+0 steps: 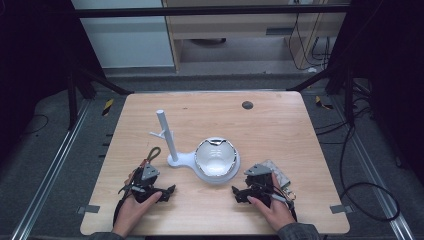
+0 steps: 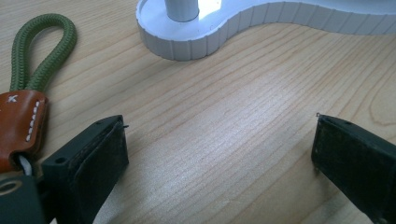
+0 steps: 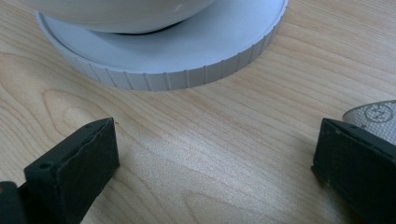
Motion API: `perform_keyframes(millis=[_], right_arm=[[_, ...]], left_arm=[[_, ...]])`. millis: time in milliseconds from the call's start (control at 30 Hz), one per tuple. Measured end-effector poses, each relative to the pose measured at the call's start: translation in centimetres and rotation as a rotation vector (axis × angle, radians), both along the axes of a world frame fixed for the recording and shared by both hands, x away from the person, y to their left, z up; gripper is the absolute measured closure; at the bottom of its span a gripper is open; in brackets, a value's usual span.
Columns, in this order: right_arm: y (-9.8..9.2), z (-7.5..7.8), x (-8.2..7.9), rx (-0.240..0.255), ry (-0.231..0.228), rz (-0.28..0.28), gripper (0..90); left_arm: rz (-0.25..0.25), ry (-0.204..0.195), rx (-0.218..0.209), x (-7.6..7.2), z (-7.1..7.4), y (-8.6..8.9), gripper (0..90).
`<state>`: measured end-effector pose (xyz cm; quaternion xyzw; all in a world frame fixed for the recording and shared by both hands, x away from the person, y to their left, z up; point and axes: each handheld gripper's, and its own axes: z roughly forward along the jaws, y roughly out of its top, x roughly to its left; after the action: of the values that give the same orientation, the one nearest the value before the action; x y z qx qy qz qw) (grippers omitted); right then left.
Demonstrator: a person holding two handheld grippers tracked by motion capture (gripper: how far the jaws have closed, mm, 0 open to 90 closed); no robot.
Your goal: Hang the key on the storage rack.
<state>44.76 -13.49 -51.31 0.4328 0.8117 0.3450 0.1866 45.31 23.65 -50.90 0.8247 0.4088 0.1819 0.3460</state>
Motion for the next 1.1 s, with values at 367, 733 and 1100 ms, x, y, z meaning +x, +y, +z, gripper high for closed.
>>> perform_keyframes(millis=[367, 733, 1100], right_arm=[[0.1, 0.0, 0.0, 0.002, 0.0, -0.01, 0.2], [-0.1, 0.0, 0.4, -0.003, 0.0, 0.031, 0.2], [-0.2, 0.0, 0.3, 0.0, 0.004, 0.038, 0.2]], left_arm=[[-0.036, -0.025, 0.003, -0.6, 0.6, 0.4, 4.9], [0.038, 0.025, 0.009, 0.8, 4.8, 5.6, 6.8], [0.07, 0.154, 0.125, 4.4, 6.0, 8.4, 10.3]])
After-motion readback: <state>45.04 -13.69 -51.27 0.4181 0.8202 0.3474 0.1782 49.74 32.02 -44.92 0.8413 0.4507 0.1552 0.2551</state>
